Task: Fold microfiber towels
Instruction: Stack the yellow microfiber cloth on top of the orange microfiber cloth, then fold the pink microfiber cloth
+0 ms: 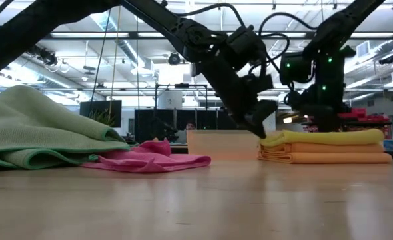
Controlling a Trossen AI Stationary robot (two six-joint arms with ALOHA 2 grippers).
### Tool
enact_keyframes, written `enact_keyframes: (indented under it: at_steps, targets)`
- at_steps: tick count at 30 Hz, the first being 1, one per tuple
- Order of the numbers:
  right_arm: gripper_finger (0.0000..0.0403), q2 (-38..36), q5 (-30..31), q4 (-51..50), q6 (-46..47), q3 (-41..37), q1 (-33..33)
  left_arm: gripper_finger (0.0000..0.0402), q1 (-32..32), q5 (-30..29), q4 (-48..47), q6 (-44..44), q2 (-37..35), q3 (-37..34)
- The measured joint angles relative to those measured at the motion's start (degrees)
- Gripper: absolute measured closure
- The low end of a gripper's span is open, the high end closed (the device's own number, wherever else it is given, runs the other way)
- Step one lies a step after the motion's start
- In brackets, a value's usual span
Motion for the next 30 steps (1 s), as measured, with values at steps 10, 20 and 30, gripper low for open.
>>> enact_keyframes:
  at_steps: [10,20,30]
  targets:
    - [0.0403,-13.7,3.3,-2.1,-0.1,0.5,0.0,0.0391,-1.0,-3.2,-2.2,0.4,-2.0,0.0]
    - [0.0398,-29.9,-4.6,0.2,17.0,0.5,13.7,0.0397,-6.7,-0.7,-12.2,4.4,-6.7,0.0]
    - [0.0395,-30.1,-3.8,10.0,41.7,0.6,24.4,0.0397,-12.9,0.7,-26.1,0.0,-12.4,0.0]
